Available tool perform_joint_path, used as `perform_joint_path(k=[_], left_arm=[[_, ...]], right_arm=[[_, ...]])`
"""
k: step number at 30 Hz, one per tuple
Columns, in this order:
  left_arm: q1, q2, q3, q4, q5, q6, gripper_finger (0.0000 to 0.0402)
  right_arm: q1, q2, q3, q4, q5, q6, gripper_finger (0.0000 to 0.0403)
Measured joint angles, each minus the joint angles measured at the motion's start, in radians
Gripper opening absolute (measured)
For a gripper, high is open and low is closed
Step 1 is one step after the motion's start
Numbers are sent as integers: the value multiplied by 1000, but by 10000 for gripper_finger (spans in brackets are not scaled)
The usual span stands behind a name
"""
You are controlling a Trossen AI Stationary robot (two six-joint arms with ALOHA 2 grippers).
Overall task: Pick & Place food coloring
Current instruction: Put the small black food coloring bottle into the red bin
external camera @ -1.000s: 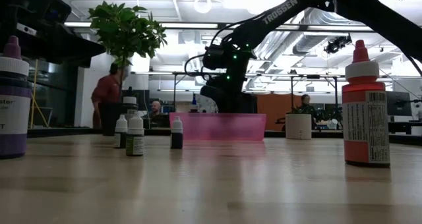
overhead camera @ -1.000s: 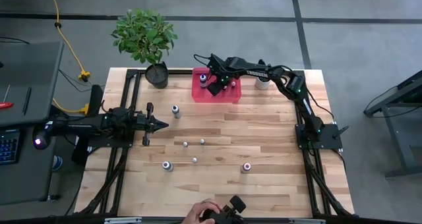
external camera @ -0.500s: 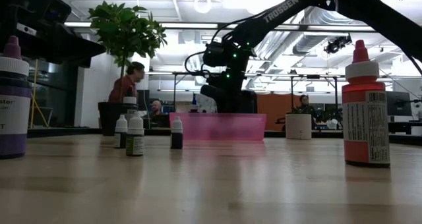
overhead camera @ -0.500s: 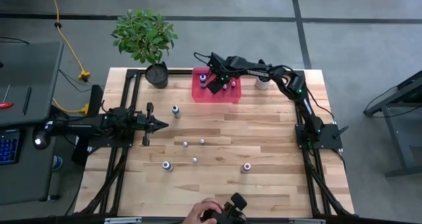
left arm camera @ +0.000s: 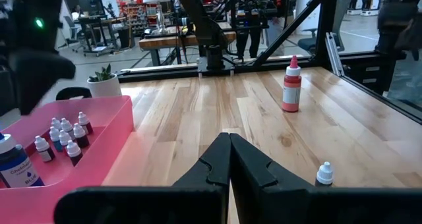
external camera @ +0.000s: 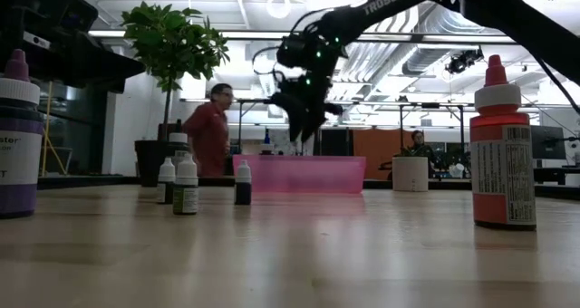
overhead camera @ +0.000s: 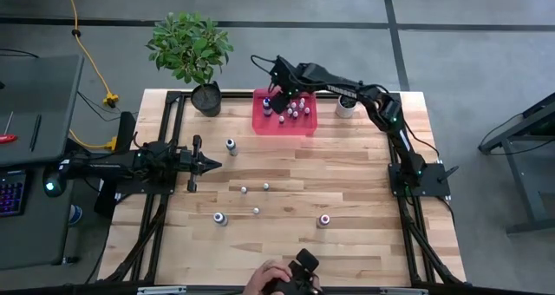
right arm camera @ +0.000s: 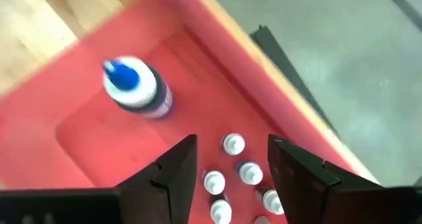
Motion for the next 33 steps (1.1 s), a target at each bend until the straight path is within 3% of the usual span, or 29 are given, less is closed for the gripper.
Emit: perform_joint_path(k=[12,27,33], left_arm=[[0,0,0,0,0,0,0],[0,0,0,0,-1,0,0],[0,0,0,0,-1,0,0]], right_arm=[[61,-1,321,-189,-47,-71,186],[304,-382,-57,-59,-91,-247,187],[408,-409,-82,-56,-140,-241,187]])
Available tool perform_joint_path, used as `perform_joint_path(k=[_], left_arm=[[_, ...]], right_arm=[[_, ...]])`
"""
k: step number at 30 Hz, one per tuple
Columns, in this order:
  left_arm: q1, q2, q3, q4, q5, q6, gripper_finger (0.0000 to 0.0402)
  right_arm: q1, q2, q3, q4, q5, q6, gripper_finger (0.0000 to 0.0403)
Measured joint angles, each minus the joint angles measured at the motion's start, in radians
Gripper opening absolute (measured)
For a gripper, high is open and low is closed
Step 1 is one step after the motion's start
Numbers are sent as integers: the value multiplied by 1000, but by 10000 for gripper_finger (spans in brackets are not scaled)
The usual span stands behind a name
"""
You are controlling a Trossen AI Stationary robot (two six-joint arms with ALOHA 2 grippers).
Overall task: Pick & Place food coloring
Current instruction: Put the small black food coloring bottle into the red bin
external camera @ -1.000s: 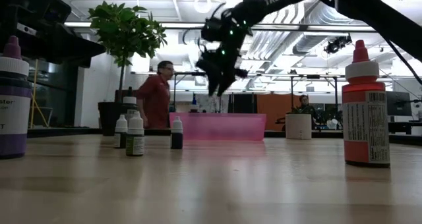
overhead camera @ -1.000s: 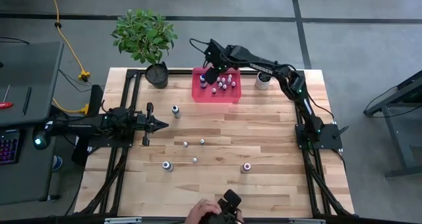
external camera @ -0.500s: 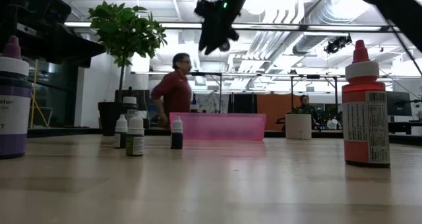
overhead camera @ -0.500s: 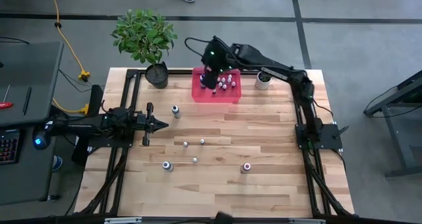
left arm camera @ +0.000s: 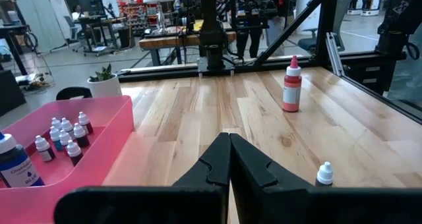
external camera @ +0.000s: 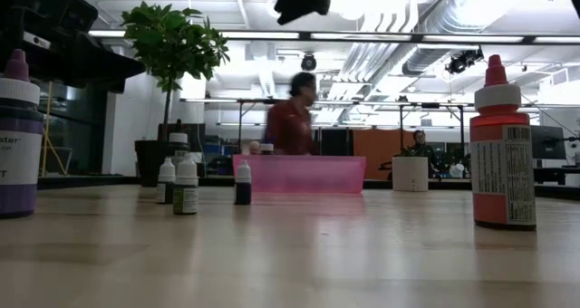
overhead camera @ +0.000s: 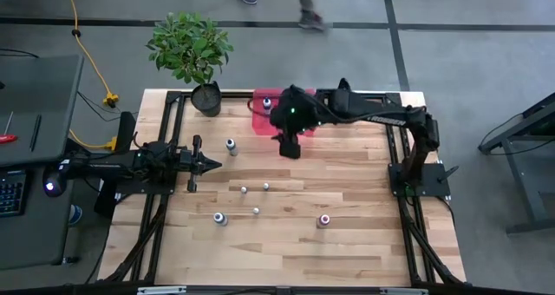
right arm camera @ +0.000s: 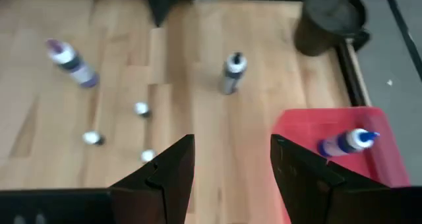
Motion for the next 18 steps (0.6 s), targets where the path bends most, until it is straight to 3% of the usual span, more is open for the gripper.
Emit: perform_joint_path(k=[10,18], left_arm=[[0,0,0,0,-2,0,0],[0,0,0,0,-3,0,0]], right_arm=[[144,74,9,11,-4,19,189],[162,275,75,10,-85,53,189]])
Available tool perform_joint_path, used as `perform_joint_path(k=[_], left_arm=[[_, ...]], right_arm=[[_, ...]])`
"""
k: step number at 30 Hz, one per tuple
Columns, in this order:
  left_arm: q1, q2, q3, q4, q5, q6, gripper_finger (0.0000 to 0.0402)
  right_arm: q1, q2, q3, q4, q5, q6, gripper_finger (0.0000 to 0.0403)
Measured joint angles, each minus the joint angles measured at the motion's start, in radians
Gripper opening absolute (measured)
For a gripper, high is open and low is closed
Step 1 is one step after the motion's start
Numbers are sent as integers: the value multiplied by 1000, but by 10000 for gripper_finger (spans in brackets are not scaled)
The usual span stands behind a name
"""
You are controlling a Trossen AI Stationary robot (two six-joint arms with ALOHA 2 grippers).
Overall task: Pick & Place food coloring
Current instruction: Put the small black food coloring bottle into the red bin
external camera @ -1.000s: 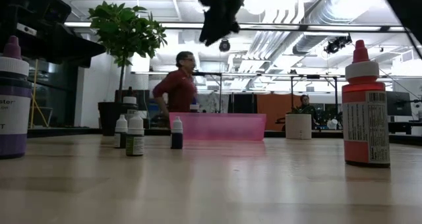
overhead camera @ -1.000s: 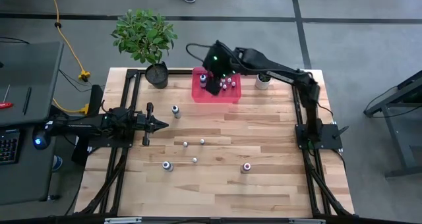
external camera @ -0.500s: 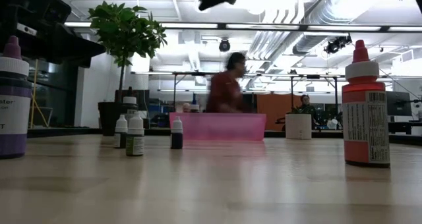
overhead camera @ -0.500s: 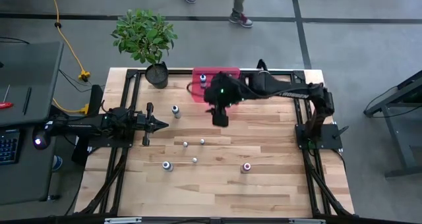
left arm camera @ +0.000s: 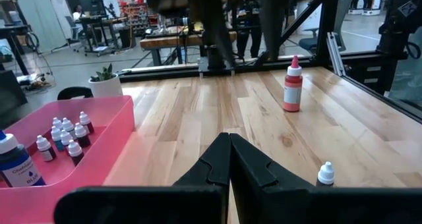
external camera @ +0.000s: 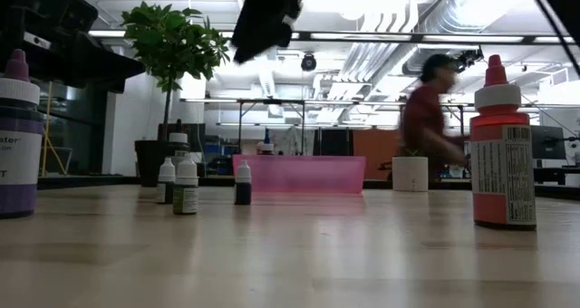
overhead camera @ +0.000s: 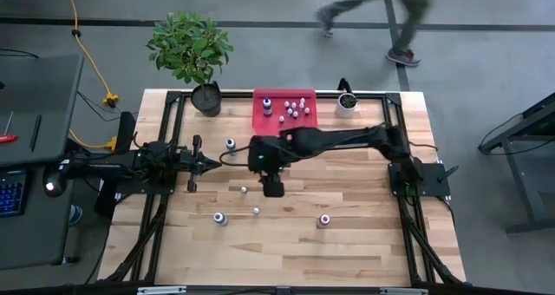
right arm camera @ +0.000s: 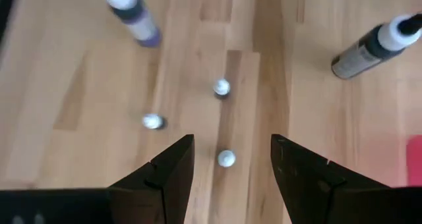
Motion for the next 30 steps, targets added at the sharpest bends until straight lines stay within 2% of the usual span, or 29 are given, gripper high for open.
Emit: perform_joint_path(k=[9,20,25,30], left_arm=[[0,0,0,0,-3,0,0],[0,0,0,0,-3,0,0],[0,0,0,0,-3,0,0],[0,0,0,0,-3,0,0]], right_arm=[[-18,166,48,-53,1,-45,189],[16,216,49,-82,34,-159,190],[23,216,49,-82,113,-211,190],[22,229,51,-77,110,-222,190]])
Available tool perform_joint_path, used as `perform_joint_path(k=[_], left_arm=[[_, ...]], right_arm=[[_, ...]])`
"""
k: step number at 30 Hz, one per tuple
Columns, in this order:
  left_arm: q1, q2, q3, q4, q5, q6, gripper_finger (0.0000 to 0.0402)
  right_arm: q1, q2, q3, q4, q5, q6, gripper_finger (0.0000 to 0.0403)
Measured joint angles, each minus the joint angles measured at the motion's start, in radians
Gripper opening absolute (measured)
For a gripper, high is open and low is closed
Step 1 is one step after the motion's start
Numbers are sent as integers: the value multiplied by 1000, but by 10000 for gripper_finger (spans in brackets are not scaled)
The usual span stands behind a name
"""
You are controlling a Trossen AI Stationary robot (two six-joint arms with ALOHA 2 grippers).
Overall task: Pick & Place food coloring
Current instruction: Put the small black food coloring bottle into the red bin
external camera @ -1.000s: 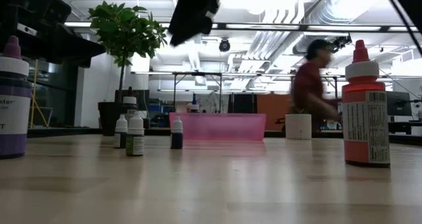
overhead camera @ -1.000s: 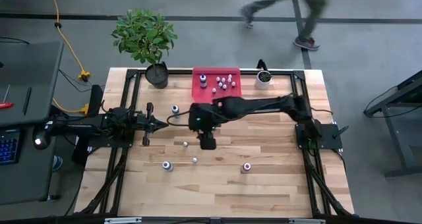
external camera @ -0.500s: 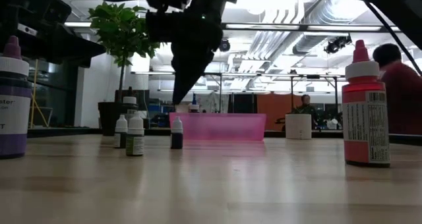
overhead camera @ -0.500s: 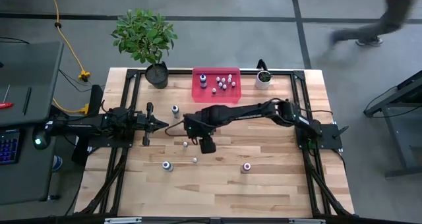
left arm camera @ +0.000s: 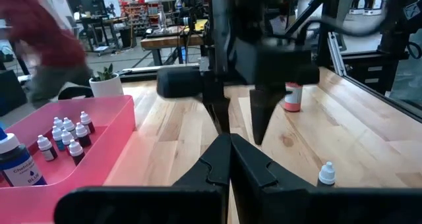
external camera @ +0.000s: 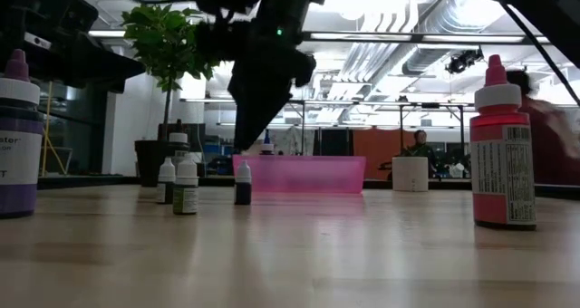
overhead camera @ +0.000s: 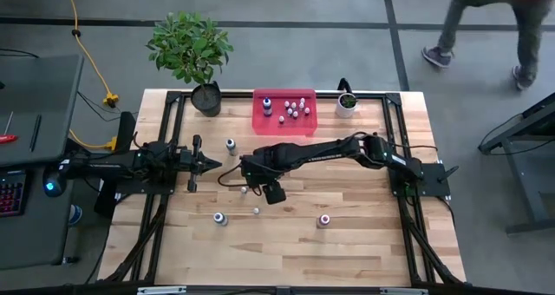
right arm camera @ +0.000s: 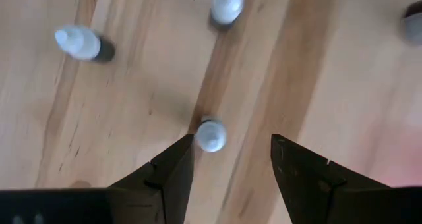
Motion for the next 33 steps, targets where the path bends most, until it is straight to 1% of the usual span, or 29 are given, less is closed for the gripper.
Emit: perform_joint_path(k=[4,8,14,17,26,29,33], left_arm=[[0,0,0,0,0,0,0],[0,0,0,0,0,0,0],[0,0,0,0,0,0,0],[0,0,0,0,0,0,0],[0,0,0,0,0,0,0],[0,0,0,0,0,0,0],[0,0,0,0,0,0,0]], right_arm=[[0,18,-2,-2,-26,8,190],[0,30,-2,4,-15,8,190],[0,49,0,1,-40,16,190],[1,57,-3,10,-24,16,190],[3,57,-2,-4,-27,17,189],[3,57,-2,-5,-28,17,182],[4,57,-2,-5,-31,17,162]])
